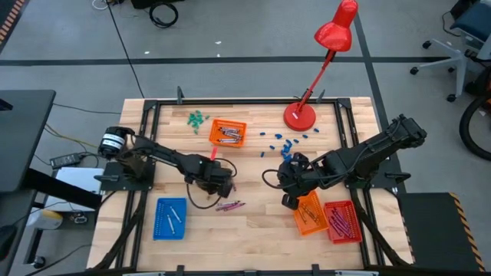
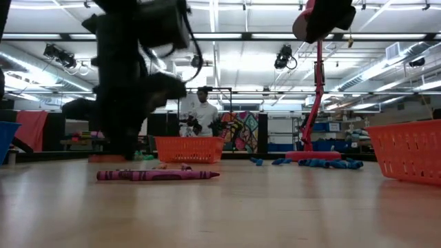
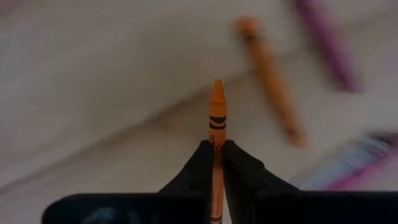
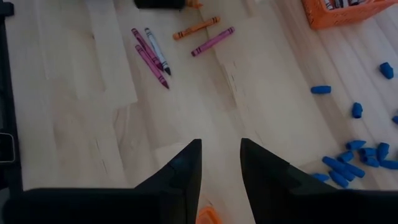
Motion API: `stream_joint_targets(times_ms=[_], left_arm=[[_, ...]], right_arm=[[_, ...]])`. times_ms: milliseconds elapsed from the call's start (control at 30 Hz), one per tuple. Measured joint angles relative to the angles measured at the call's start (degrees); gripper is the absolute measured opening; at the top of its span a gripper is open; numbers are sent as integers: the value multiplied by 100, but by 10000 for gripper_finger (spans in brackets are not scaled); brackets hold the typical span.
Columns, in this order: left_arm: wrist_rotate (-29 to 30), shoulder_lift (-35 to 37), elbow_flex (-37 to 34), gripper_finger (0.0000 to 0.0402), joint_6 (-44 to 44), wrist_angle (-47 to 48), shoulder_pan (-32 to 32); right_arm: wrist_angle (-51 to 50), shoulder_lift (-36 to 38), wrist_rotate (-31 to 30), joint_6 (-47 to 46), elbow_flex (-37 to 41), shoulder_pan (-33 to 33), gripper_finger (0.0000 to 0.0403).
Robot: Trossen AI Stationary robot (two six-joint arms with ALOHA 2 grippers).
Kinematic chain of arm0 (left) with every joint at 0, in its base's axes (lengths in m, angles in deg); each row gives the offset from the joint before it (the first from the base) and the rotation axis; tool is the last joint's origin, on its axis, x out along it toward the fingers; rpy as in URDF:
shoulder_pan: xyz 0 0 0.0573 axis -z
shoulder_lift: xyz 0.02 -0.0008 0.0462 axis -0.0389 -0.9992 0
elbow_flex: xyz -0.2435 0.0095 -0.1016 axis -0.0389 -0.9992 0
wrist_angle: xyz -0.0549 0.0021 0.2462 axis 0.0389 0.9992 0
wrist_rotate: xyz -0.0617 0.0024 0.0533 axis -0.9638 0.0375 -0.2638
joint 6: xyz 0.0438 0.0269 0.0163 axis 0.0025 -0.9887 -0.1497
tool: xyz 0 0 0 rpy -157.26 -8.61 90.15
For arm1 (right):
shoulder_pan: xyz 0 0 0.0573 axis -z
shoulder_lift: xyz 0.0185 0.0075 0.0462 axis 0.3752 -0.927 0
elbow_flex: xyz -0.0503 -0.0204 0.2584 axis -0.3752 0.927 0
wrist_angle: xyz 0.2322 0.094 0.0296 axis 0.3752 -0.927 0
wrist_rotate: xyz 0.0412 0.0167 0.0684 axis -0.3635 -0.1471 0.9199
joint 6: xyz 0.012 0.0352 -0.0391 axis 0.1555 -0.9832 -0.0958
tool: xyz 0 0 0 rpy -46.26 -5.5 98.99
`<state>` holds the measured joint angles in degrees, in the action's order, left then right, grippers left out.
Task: Sort crayons
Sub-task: Put the orange crayon into the bottom orange bin
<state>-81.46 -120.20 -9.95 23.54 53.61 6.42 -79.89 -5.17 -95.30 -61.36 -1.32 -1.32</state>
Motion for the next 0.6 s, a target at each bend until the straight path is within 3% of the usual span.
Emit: stream_joint_targets(times_ms=[300,600], left_arm=[[122,227,22,26,95,-1840,83],[959,-684,130,27,921,-4872,447]], right_arm=[[-1258,292,-63,-43,0,20,114],[-2172,1169,-722,-567,0,237,114]])
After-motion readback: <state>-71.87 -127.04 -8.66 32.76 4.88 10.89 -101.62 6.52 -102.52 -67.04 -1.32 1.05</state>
